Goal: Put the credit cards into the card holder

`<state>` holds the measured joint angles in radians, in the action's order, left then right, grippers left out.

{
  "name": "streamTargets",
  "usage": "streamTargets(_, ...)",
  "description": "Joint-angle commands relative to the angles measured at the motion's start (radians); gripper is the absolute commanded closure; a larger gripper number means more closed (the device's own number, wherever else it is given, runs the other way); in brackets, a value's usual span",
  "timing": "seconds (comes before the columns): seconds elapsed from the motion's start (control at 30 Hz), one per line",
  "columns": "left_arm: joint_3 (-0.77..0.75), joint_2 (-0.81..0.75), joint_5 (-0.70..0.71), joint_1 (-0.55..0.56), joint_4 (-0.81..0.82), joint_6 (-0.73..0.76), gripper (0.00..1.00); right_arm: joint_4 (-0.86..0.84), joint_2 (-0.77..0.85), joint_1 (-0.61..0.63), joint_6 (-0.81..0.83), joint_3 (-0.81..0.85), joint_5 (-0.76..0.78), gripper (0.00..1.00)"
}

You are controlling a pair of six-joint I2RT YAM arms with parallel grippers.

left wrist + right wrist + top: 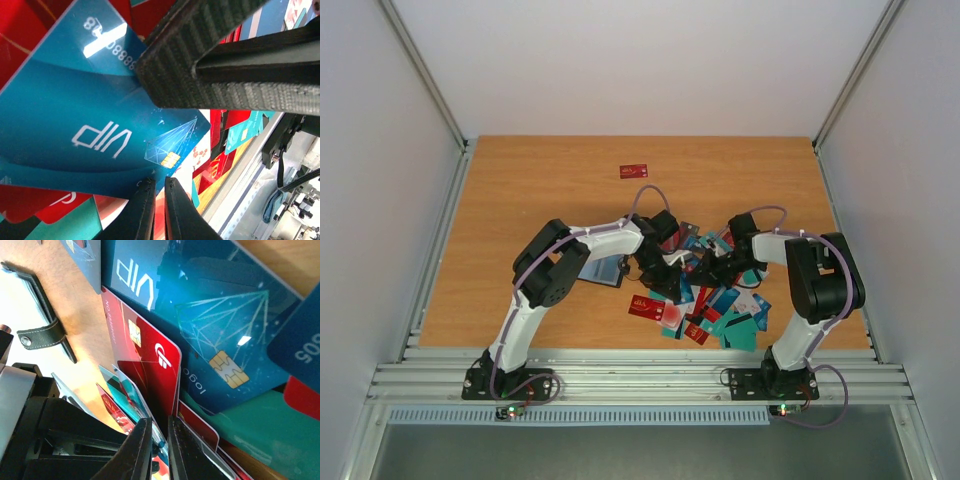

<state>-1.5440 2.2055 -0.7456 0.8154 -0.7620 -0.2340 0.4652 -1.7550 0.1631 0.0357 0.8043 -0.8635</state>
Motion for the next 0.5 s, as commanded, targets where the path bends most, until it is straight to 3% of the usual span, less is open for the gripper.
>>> streamTargets(0.0,0.006,0.060,0.058,0.018,0.008,0.015,0.90,-0.008,-0.026,0.025,-0.019,-0.031,-0.084,0.90)
streamTargets(0.2,0.007,0.061,0.063,0.021,0.009,0.018,0.91,-0.017,-0.020,0.036,-0.027,-0.046,-0.095,0.99)
streamTargets(0.47,0.014,0.000,0.066,0.017,0.015,0.014,0.89,-0.008,0.009,0.036,-0.034,-0.043,-0.086,0.99)
